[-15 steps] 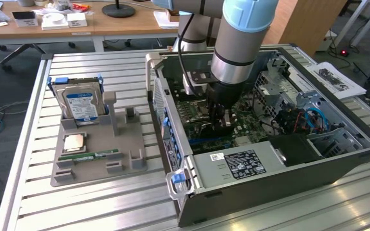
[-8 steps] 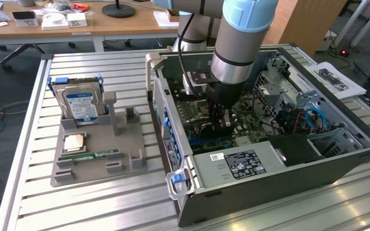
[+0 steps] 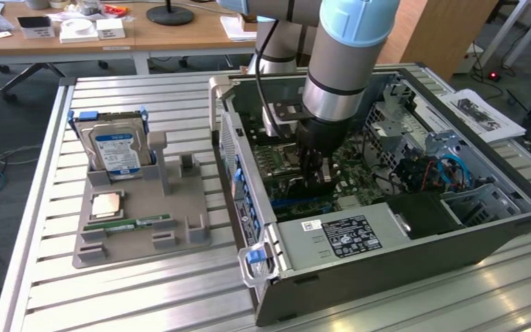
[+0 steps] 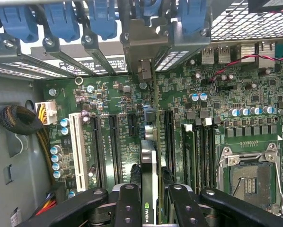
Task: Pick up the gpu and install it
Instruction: 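Insert the gpu into the slot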
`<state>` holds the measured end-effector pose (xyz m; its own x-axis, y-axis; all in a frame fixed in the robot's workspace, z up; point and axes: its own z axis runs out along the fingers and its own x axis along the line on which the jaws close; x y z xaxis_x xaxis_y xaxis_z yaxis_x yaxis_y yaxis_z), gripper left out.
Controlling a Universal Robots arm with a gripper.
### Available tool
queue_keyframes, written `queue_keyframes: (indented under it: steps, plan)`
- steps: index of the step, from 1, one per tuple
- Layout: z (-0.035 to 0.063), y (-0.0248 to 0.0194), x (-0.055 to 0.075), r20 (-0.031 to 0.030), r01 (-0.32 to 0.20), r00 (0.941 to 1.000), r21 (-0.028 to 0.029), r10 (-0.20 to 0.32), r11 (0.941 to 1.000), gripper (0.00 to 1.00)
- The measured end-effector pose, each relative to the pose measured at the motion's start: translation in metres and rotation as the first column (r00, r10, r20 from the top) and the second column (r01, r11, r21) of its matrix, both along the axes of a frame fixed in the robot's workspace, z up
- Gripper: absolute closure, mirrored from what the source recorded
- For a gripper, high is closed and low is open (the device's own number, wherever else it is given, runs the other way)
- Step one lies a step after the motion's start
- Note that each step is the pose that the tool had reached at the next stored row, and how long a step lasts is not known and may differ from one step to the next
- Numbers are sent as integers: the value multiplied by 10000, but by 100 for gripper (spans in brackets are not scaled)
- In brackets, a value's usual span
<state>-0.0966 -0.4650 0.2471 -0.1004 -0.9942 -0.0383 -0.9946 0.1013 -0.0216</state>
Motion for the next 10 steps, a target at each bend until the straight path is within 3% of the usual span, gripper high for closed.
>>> queue_keyframes:
  steps: [10]
  plan:
    - [-23, -1, -1, -3, 0, 10000, -3, 0, 10000, 73]
